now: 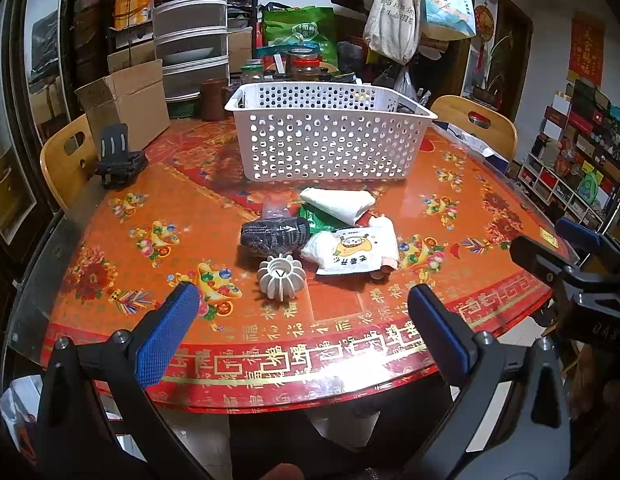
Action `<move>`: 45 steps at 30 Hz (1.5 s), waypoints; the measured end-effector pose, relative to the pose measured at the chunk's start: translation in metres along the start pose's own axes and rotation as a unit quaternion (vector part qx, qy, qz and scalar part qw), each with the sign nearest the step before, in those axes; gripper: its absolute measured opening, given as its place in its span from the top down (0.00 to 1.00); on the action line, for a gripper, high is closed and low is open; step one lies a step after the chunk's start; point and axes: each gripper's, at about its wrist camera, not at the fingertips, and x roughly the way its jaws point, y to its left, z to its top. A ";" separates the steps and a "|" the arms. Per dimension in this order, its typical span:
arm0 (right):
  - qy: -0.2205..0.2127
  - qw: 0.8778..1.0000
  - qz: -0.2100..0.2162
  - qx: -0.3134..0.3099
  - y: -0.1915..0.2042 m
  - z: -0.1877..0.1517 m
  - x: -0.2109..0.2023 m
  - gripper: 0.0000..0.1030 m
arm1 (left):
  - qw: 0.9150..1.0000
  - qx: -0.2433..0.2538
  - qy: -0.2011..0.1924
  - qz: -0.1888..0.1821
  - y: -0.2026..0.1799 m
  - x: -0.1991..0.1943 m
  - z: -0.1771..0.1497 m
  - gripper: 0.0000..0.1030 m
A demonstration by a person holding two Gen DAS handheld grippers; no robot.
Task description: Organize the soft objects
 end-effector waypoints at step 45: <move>0.000 1.000 0.002 0.002 -0.003 0.001 -0.002 0.00 | 1.000 0.000 -0.003 -0.007 -0.002 -0.003 0.000 0.00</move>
